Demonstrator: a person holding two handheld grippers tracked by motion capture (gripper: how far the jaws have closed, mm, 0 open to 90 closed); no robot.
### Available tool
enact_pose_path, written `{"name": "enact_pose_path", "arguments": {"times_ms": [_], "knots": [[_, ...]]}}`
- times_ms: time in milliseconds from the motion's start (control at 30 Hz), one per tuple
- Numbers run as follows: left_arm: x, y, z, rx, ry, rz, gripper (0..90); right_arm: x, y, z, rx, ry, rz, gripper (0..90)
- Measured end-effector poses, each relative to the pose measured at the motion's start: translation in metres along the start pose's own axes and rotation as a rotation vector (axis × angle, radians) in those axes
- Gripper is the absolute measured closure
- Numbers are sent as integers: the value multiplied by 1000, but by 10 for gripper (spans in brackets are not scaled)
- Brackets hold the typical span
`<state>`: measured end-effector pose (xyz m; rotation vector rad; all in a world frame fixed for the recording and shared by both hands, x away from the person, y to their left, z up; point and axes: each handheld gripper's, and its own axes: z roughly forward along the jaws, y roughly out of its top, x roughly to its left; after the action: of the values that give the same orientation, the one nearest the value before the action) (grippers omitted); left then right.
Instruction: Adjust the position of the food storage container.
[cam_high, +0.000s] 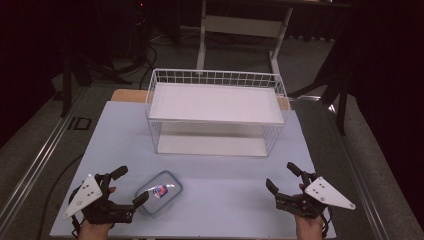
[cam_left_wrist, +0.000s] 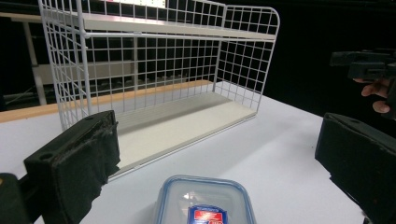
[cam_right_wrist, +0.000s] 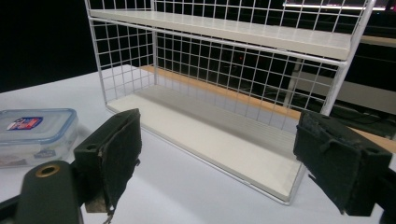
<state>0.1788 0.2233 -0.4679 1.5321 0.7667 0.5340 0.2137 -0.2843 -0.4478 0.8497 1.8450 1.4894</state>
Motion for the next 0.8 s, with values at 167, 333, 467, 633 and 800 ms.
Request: {"name": "enact_pose_path", "arguments": {"times_ms": [167,333,467,633,800], "knots": [[-3,2,0,0,10,14,8,0,0,0,1,-1,4,151],[-5,7,5,51,-12,13,8,0,1,-1,4,-2,16,146],[-6,10,5,87,-40,2,8,1,1,-2,7,4,18,146],[-1,13,-4,180,-33,55,66,2,-1,-1,13,12,27,146],[11,2,-18,309,-54,83,332,2,-2,2,21,24,47,147]]}}
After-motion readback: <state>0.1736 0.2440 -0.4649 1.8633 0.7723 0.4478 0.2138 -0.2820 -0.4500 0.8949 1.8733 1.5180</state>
